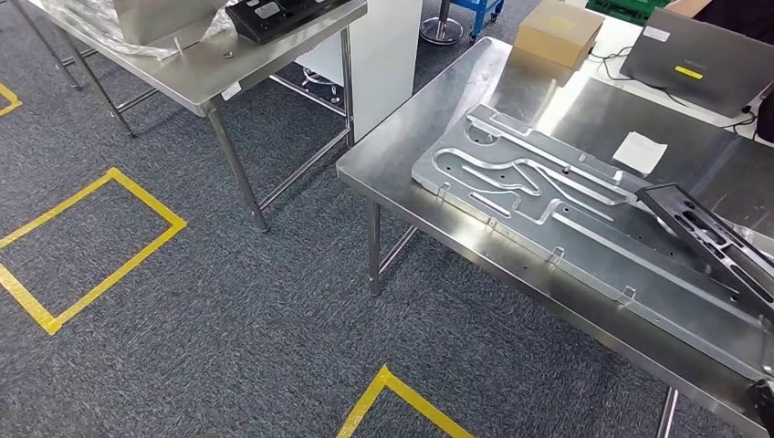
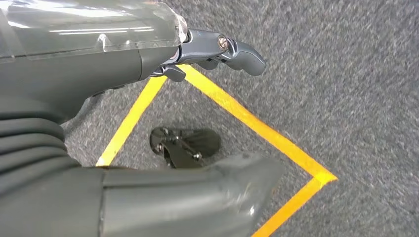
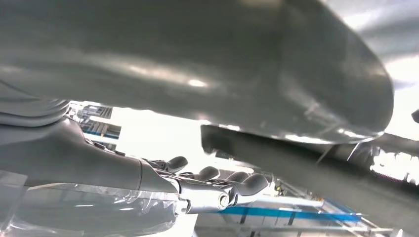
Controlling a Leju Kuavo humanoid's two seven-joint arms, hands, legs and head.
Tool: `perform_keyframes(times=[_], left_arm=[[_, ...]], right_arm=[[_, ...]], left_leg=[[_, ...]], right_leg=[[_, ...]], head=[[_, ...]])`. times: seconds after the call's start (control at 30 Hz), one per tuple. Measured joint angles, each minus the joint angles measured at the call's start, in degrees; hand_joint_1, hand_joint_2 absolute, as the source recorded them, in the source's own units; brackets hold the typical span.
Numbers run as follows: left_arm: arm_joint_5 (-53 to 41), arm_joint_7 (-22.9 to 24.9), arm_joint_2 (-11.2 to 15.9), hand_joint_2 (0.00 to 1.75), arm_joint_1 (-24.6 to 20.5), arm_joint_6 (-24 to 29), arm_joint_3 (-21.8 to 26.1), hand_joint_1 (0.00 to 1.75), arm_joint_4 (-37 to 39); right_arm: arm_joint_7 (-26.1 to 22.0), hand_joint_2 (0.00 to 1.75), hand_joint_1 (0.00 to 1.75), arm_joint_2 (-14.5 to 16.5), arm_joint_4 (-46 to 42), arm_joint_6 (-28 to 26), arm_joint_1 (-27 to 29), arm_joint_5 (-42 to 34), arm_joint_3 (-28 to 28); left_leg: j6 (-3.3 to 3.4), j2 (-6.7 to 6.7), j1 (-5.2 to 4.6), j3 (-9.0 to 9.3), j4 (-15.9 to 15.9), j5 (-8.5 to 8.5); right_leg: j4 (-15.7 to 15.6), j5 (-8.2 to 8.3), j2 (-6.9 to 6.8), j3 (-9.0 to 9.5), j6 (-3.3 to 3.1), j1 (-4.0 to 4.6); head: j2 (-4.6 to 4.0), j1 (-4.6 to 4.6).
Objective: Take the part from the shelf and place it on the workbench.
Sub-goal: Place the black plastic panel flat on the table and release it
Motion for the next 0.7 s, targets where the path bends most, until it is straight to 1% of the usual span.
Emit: perform_keyframes(times=[0.03, 0.07, 0.1, 0.13, 0.17, 0.2, 0.23, 0.27, 0.3, 0.33, 0.4, 0.43, 0.47, 0.5, 0.53, 0.57, 0.6, 0.63, 0.67, 0.7], left_arm=[[0.02, -0.02, -0.07, 0.00, 0.01, -0.01, 0.06, 0.00, 0.00], [0.07, -0.08, -0.11, 0.00, 0.01, -0.02, 0.14, 0.00, 0.00], [0.22, -0.19, -0.15, 0.00, 0.00, -0.09, 0.23, 0.00, 0.00], [0.45, -0.30, -0.21, 0.00, -0.05, -0.17, 0.33, 0.00, 0.00], [0.75, -0.38, -0.29, 0.00, -0.14, -0.25, 0.45, 0.00, 0.00], [0.99, -0.32, -0.37, 0.00, -0.25, -0.39, 0.59, 0.00, 0.00], [1.08, -0.15, -0.44, 0.00, -0.36, -0.67, 0.71, 0.00, 0.00], [1.05, -0.02, -0.37, 0.00, -0.35, -1.21, 0.80, 0.00, 0.00], [0.90, -0.01, -0.18, 0.00, -0.15, -1.98, 0.84, 0.00, 0.00], [0.75, -0.17, 0.14, 0.00, 0.20, -2.78, 0.85, 0.00, 0.00], [0.45, -0.60, 0.82, 0.00, 1.23, -3.90, 0.86, 0.00, -0.01], [0.34, -0.71, 1.17, 0.00, 1.73, -4.14, 0.87, 0.00, -0.01], [0.26, -0.67, 1.39, 0.00, 2.16, -4.22, 0.87, 0.00, -0.01], [0.29, -0.27, 1.59, 0.00, 2.46, -4.06, 0.88, 0.00, -0.01], [0.37, 0.21, 1.73, 0.00, 2.63, -3.78, 0.92, 0.00, -0.01], [0.46, 0.52, 1.77, 0.00, 2.68, -3.51, 0.95, 0.00, 0.00], [0.50, 0.57, 1.79, 0.00, 2.65, -3.33, 0.98, 0.00, 0.00], [0.41, 0.19, 1.80, 0.00, 2.59, -3.36, 0.98, 0.00, 0.00], [0.26, -0.31, 1.79, 0.00, 2.51, -3.49, 0.95, 0.00, 0.00], [0.12, -0.67, 1.78, 0.00, 2.44, -3.63, 0.92, 0.00, 0.00]], right_arm=[[-0.17, 0.00, 0.00, -0.23, 0.08, -0.01, -0.01, -0.22, 0.03], [-0.36, 0.00, 0.00, -0.38, 0.12, -0.01, -0.01, -0.44, 0.05], [-0.65, 0.00, 0.00, -0.43, 0.13, 0.01, 0.04, -0.68, 0.08], [-1.00, 0.00, 0.00, -0.44, 0.10, 0.04, 0.10, -0.94, 0.10], [-1.39, 0.00, 0.00, -0.43, -0.03, 0.08, 0.13, -1.27, 0.14], [-2.02, 0.00, 0.00, -0.45, -0.37, 0.19, 0.22, -1.97, 0.17], [-2.95, 0.00, 0.00, -0.47, -0.99, 0.54, 0.44, -3.10, 0.19], [-4.48, 0.00, 0.00, -0.47, -2.01, 1.32, 0.87, -4.74, 0.08], [-7.00, 0.00, 0.00, -0.35, -3.54, 2.60, 1.64, -6.61, -0.36], [-10.34, 0.00, 0.00, 0.05, -5.58, 4.24, 2.47, -8.19, -1.40], [-17.63, 0.00, 0.00, 1.58, -10.67, 7.68, 3.55, -9.90, -5.17], [-20.62, 0.00, 0.00, 2.63, -13.31, 9.08, 3.71, -10.21, -7.49], [-22.82, 0.00, 0.00, 3.54, -15.75, 10.26, 3.74, -10.50, -9.61], [-24.66, 0.00, 0.00, 4.35, -18.10, 11.31, 3.78, -11.00, -11.51], [-26.29, 0.00, 0.00, 5.06, -20.34, 12.38, 3.72, -11.68, -13.21], [-27.66, 0.00, 0.00, 5.60, -22.62, 13.46, 3.54, -12.52, -14.68], [-28.84, 0.00, 0.00, 6.14, -24.97, 14.56, 3.28, -13.49, -16.04], [-29.78, 0.00, 0.00, 6.72, -27.33, 15.64, 3.02, -14.56, -17.26], [-30.54, 0.00, 0.00, 7.37, -29.69, 16.64, 2.80, -15.70, -18.42], [-31.33, 0.00, 0.00, 8.21, -32.05, 17.72, 2.63, -17.20, -19.53]], left_leg=[[0.18, 0.17, 0.08, -0.04, -0.18, 0.34], [0.23, 0.29, 0.07, -0.26, -0.21, 0.58], [0.18, 0.37, 0.06, -0.54, -0.13, 0.77], [0.09, 0.40, 0.06, -0.85, -0.01, 0.87], [-0.02, 0.43, 0.07, -1.18, 0.16, 0.95], [-0.13, 0.46, 0.10, -1.52, 0.39, 1.02], [-0.26, 0.48, 0.11, -1.80, 0.65, 1.07], [-0.47, 0.47, 0.07, -2.02, 0.91, 1.10], [-0.75, 0.41, 0.00, -2.09, 1.09, 1.14], [-1.10, 0.34, -0.06, -2.08, 1.23, 1.21], [-1.93, 0.26, -0.07, -2.09, 1.24, 1.50], [-2.38, 0.27, -0.02, -2.24, 1.37, 1.46], [-2.82, 0.26, 0.04, -2.60, 1.89, 0.74], [-3.22, 0.22, 0.11, -3.24, 3.33, -0.95], [-3.55, 0.17, 0.21, -4.14, 5.82, -3.48], [-3.79, 0.14, 0.33, -5.20, 9.26, -6.42], [-3.94, 0.13, 0.45, -6.10, 13.02, -8.89], [-4.00, 0.13, 0.56, -6.41, 15.93, -10.21], [-3.95, 0.13, 0.64, -5.93, 17.29, -10.25], [-3.78, 0.13, 0.67, -4.47, 16.62, -9.19]], right_leg=[[2.97, -2.32, -0.16, -1.11, 0.06, -0.01], [6.70, -4.86, -0.25, -2.50, 0.13, 0.01], [10.38, -6.92, -0.28, -3.76, 0.21, 0.02], [12.81, -7.96, -0.30, -4.38, 0.26, -0.01], [13.13, -7.78, -0.34, -3.93, 0.28, -0.04], [11.13, -6.64, -0.44, -2.31, 0.29, -0.08], [7.35, -5.12, -0.62, 0.29, 0.30, -0.15], [3.30, -4.06, -0.85, 2.93, 0.21, -0.12], [0.36, -3.16, -0.98, 4.82, -0.10, 0.03], [-1.38, -2.86, -1.05, 5.86, -0.50, 0.19], [-1.79, -2.50, -0.86, 5.74, -1.51, 0.54], [-2.03, -2.35, -0.85, 5.52, -1.97, 0.43], [-2.12, -2.01, -0.83, 5.15, -2.47, 0.36], [-2.24, -1.56, -0.85, 4.68, -2.98, 0.29], [-2.27, -1.08, -0.89, 4.10, -3.40, 0.25], [-2.22, -0.61, -0.86, 3.43, -3.69, 0.36], [-2.15, -0.09, -0.81, 2.69, -3.84, 0.50], [-2.06, 0.47, -0.74, 1.92, -3.91, 0.66], [-1.97, 1.02, -0.68, 1.14, -3.94, 0.85], [-1.87, 1.55, -0.63, 0.40, -3.94, 1.05]], head=[[0.00, 0.02], [0.00, 0.02], [0.00, 0.01], [0.00, -0.01], [0.00, -0.01], [0.00, -0.01], [0.00, 0.01], [0.00, 0.01], [0.00, -0.04], [0.00, -0.05], [0.00, -0.14], [0.00, -0.12], [0.00, -0.18], [0.00, -0.28], [0.00, -0.37], [0.00, -0.47], [0.00, -0.54], [0.00, -0.55], [0.00, -0.56], [0.00, -0.56]])
